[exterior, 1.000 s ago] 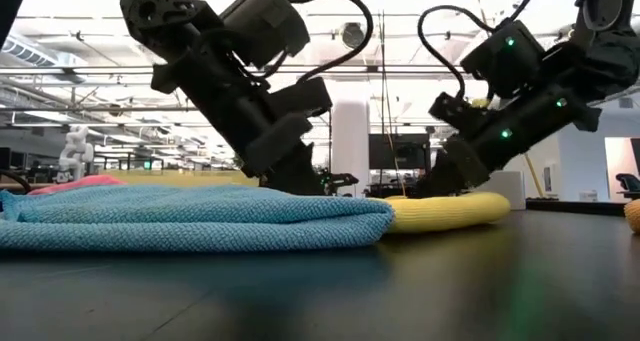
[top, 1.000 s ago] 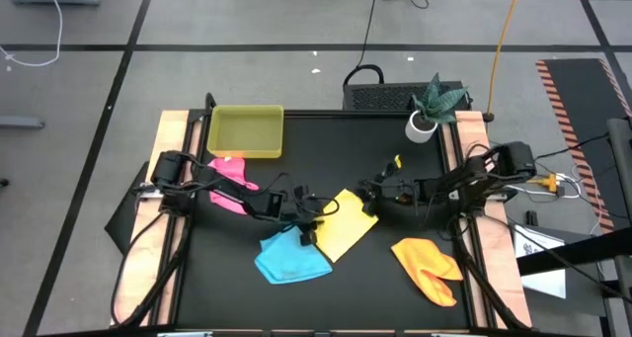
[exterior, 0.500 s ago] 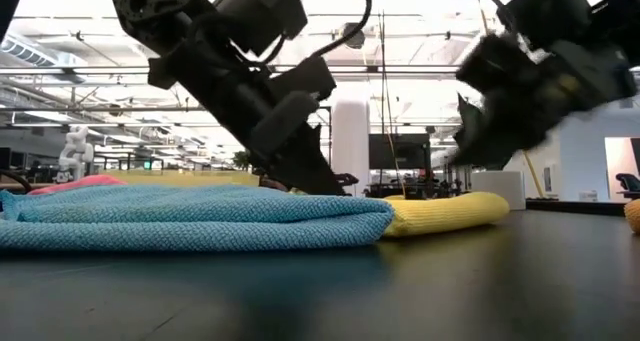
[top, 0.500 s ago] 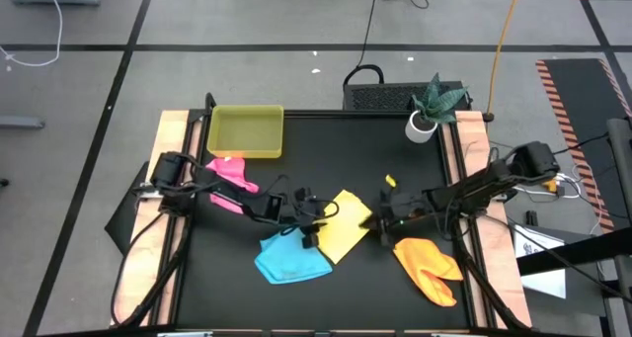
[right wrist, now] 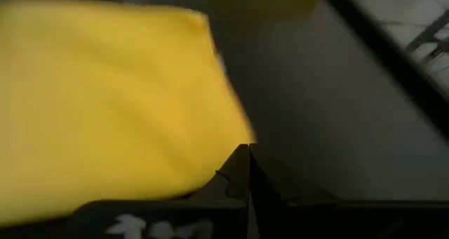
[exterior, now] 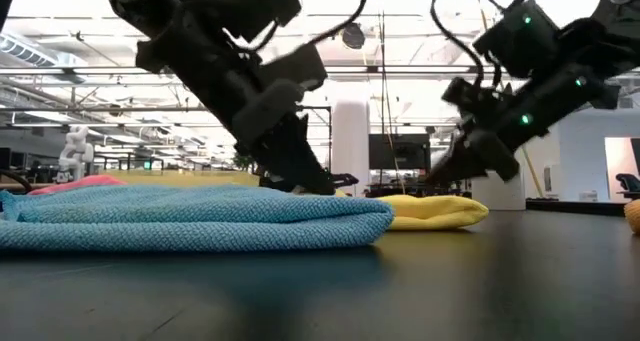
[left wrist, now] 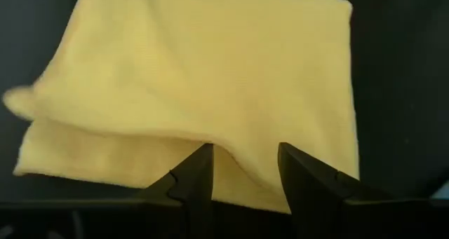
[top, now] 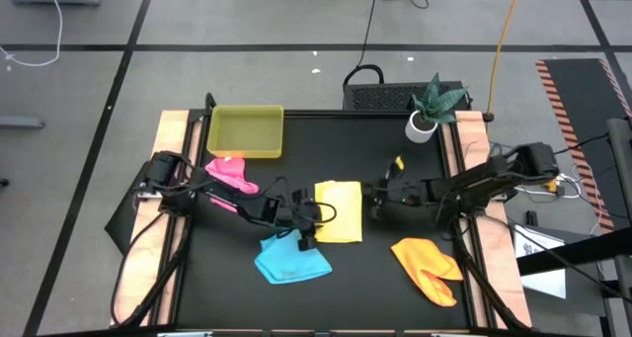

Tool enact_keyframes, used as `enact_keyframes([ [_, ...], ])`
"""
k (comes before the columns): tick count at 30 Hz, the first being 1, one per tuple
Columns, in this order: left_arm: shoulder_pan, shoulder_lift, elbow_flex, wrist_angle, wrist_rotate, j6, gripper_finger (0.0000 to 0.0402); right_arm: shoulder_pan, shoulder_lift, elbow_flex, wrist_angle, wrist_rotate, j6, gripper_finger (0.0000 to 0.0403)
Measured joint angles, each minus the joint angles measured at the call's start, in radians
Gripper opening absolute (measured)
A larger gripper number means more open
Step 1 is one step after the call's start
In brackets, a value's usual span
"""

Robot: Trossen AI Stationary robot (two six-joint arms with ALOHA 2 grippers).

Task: Fold microfiber towels
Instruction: Fold the yellow microfiber cloth

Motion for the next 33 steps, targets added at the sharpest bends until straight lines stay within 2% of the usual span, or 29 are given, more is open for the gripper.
enact_keyframes([
  [2,-0.009,-0.001,0.000,0.012,-0.033,0.001,0.0163,-0.003,-0.053,0.000,0.006,-0.059,0.012,0.0000],
  [6,-0.021,0.011,0.000,0.102,-0.063,0.041,0.0163,0.043,-0.104,0.000,0.006,-0.277,0.042,0.0000],
  [8,-0.021,0.026,0.000,0.121,-0.042,0.058,0.0163,0.091,-0.092,0.000,0.023,-0.304,0.069,0.0000],
  [15,-0.014,0.041,-0.001,0.082,0.080,0.057,0.0163,0.233,0.076,0.000,0.205,-0.300,0.105,0.0000],
  [18,-0.028,0.017,-0.002,0.076,0.084,0.062,0.0163,0.250,0.136,0.000,0.274,-0.298,0.080,0.0002],
  [23,-0.053,-0.035,-0.001,0.071,0.050,0.074,0.0163,0.261,0.148,0.001,0.315,-0.299,0.056,0.0032],
  [28,-0.068,-0.059,0.000,0.034,-0.006,0.079,0.0163,0.326,0.151,0.060,0.218,-0.294,0.006,0.0089],
  [33,-0.066,-0.054,-0.001,0.017,-0.020,0.076,0.0163,0.402,0.171,0.148,-0.010,-0.147,-0.072,0.0135],
])
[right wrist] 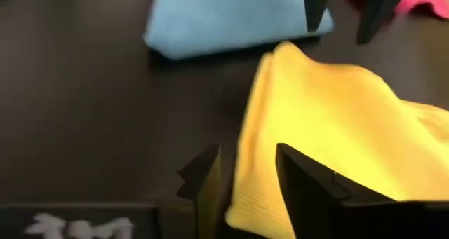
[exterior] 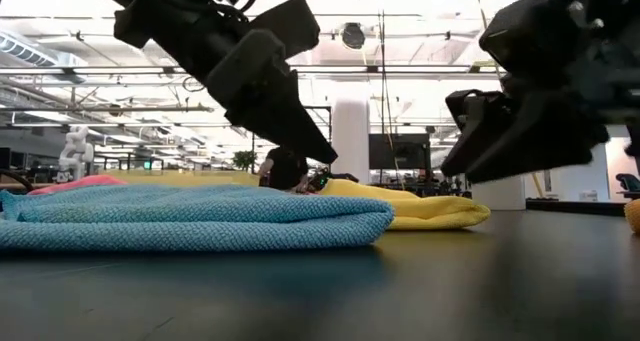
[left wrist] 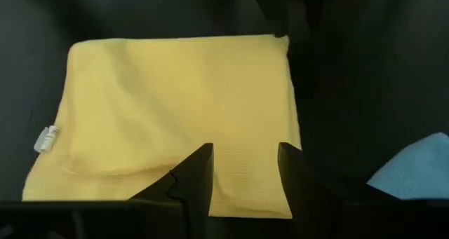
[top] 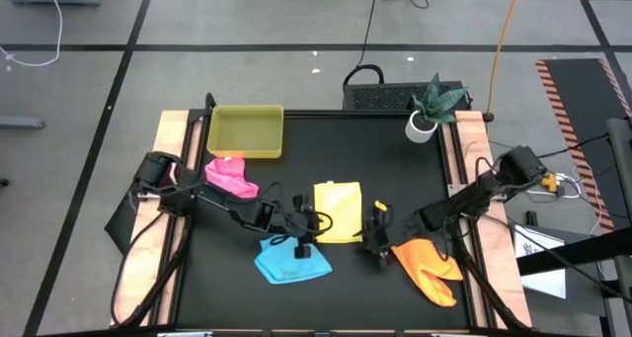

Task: Fold microfiber towels
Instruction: Fold the yellow microfiber cloth

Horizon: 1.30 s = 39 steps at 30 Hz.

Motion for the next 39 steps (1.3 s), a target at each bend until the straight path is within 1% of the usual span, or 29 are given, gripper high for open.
enact_keyframes([
  [2,0.001,0.004,0.000,-0.012,0.000,0.000,0.0163,0.017,0.011,0.018,-0.048,0.074,-0.007,0.0139],
  [4,0.001,0.004,0.000,-0.010,0.000,0.000,0.0163,0.023,0.011,0.019,-0.069,0.107,-0.008,0.0135],
  [7,0.001,0.003,0.000,-0.013,0.000,0.001,0.0163,0.023,0.011,0.021,-0.089,0.108,-0.009,0.0116],
  [11,0.001,0.003,0.000,-0.011,0.000,0.001,0.0163,0.023,0.011,0.021,-0.134,0.104,-0.015,0.0077],
  [14,0.001,0.003,0.000,-0.011,0.000,0.001,0.0163,0.023,0.012,0.021,-0.141,0.057,-0.015,0.0055],
  [16,0.001,0.004,0.000,-0.011,0.000,0.001,0.0163,0.023,0.011,0.021,-0.133,0.053,-0.015,0.0047],
  [18,0.001,0.004,0.000,-0.011,0.000,0.001,0.0163,0.023,0.011,0.021,-0.132,0.053,-0.021,0.0044],
  [21,0.001,0.003,0.000,-0.011,0.000,0.001,0.0163,0.025,0.007,0.021,-0.081,0.054,-0.028,0.0047],
  [26,0.001,0.003,0.000,-0.011,0.000,0.001,0.0163,0.022,0.011,0.021,-0.068,0.053,0.007,0.0072],
  [29,0.001,0.003,0.000,-0.010,0.000,0.000,0.0163,0.020,0.034,0.020,-0.074,0.057,0.020,0.0087],
  [32,0.001,0.003,0.000,-0.011,-0.001,0.000,0.0163,0.018,0.068,0.020,-0.074,0.061,0.011,0.0094],
  [35,0.001,0.003,0.000,-0.011,-0.001,0.000,0.0163,0.018,0.093,0.020,-0.072,0.104,0.021,0.0084],
  [37,0.001,0.003,0.000,-0.010,-0.001,0.000,0.0163,0.018,0.096,0.020,-0.072,0.131,0.022,0.0065],
  [39,0.001,0.004,0.000,-0.010,-0.001,0.000,0.0163,0.017,0.095,0.020,-0.071,0.137,0.022,0.0040],
])
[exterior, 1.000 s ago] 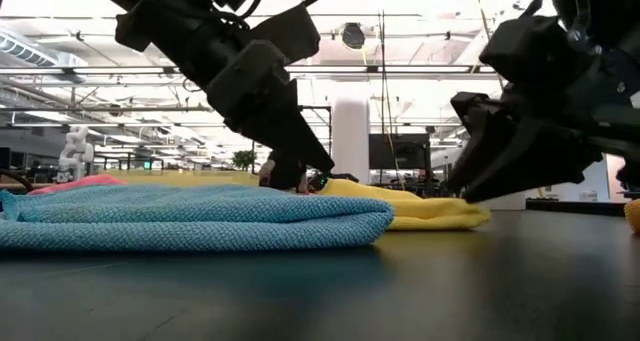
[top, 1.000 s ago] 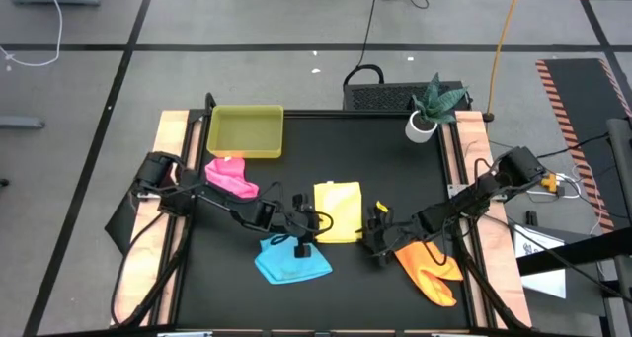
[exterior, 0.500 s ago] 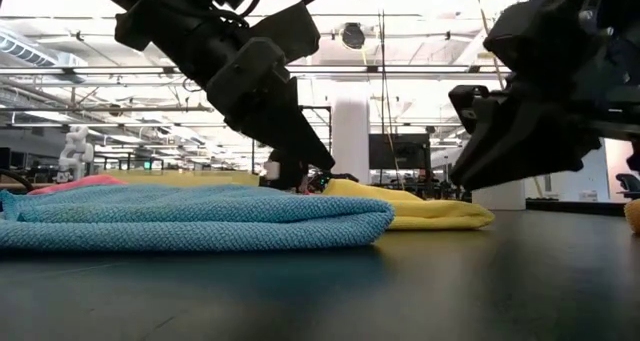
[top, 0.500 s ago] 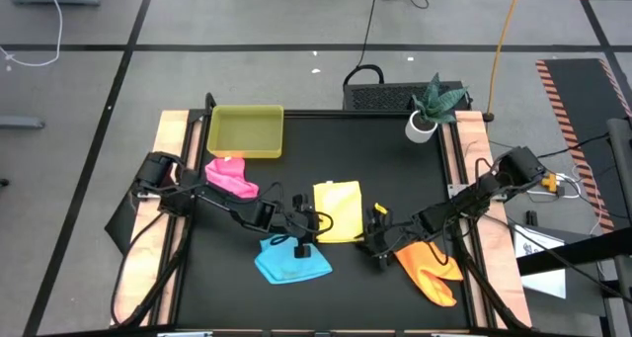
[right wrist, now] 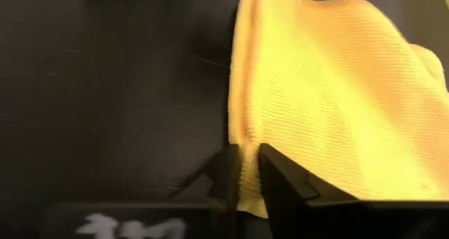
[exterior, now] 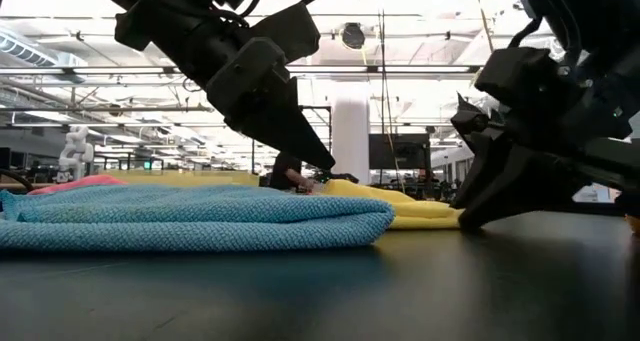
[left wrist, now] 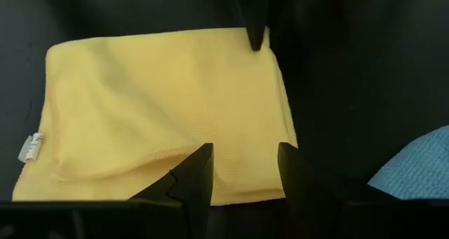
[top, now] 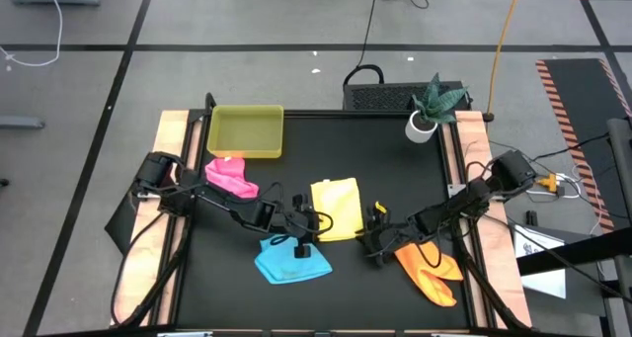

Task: Fold microfiber towels
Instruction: Fold the yellow microfiber cloth

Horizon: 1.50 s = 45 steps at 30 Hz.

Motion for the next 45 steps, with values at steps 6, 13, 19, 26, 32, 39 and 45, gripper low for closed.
enact_keyframes([
  [6,0.000,0.000,0.000,0.000,0.000,0.000,0.0163,0.005,-0.059,0.000,0.006,-0.001,0.005,0.0011],
  [13,0.000,0.000,0.000,-0.007,0.000,-0.002,0.0163,-0.002,-0.078,0.000,-0.001,-0.069,0.088,0.0069],
  [19,0.000,0.000,0.000,-0.009,0.000,-0.002,0.0163,-0.018,-0.075,0.000,-0.004,-0.083,0.132,0.0120],
  [26,0.000,0.000,0.000,-0.008,0.000,-0.002,0.0163,-0.017,-0.072,0.000,-0.032,-0.082,0.110,0.0098],
  [32,0.000,0.000,0.000,-0.008,0.000,-0.002,0.0163,-0.017,-0.071,0.000,-0.038,-0.081,0.068,0.0028],
  [39,0.000,0.000,0.000,-0.009,0.000,-0.001,0.0163,0.004,-0.072,0.000,-0.017,-0.016,0.017,0.0007],
  [45,-0.001,0.000,0.000,-0.009,-0.024,0.000,0.0163,0.058,-0.078,0.000,0.051,0.250,-0.076,0.0002],
])
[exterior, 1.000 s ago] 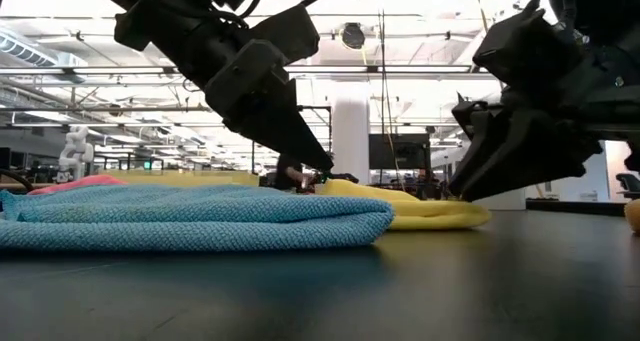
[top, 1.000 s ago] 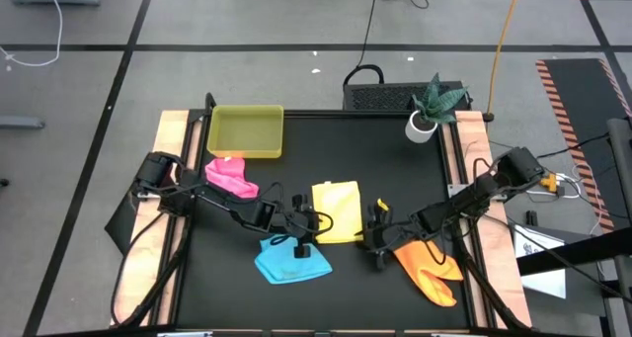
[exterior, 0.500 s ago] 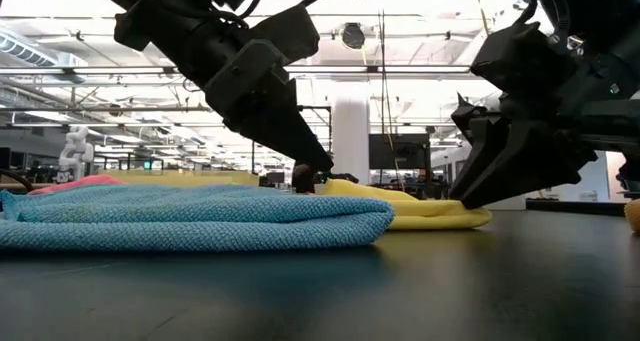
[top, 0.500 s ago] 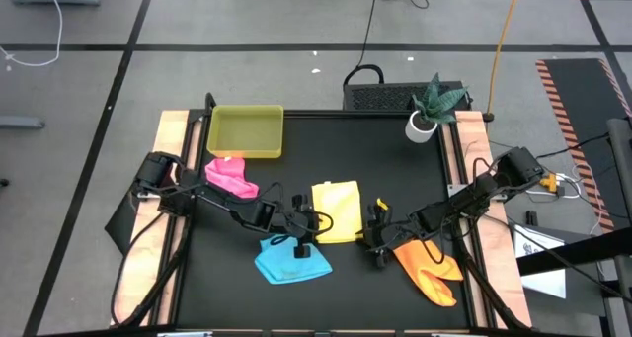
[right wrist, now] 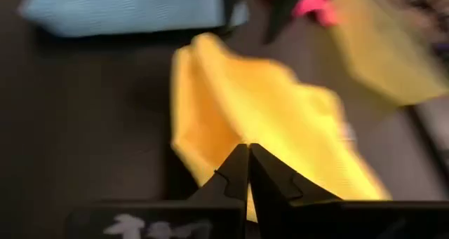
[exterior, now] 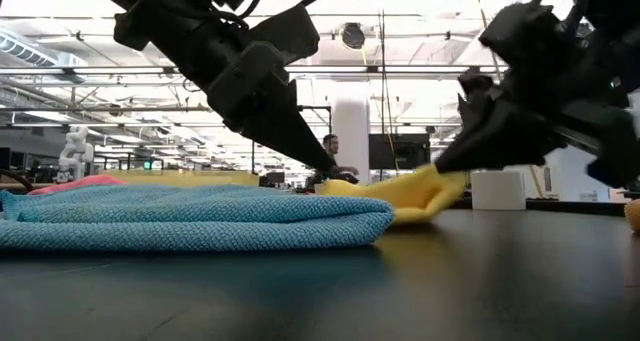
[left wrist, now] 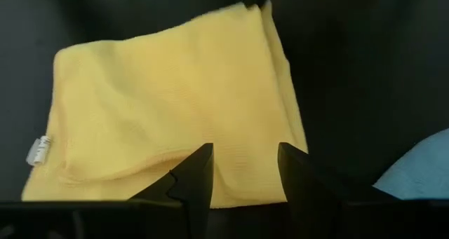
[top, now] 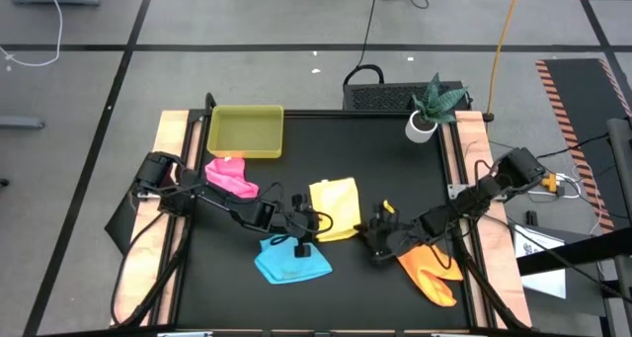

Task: Fold microfiber towels
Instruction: Fold the yellow microfiber cloth

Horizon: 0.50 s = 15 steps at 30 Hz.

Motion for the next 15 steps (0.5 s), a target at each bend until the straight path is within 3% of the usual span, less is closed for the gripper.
enact_keyframes([
  [7,0.000,0.000,0.000,0.000,-0.012,0.000,0.0163,0.075,0.000,0.000,0.054,0.333,-0.076,0.0001],
  [15,-0.001,0.000,0.000,0.000,-0.055,-0.001,0.0163,0.123,0.000,0.000,0.050,0.360,-0.104,0.0001],
])
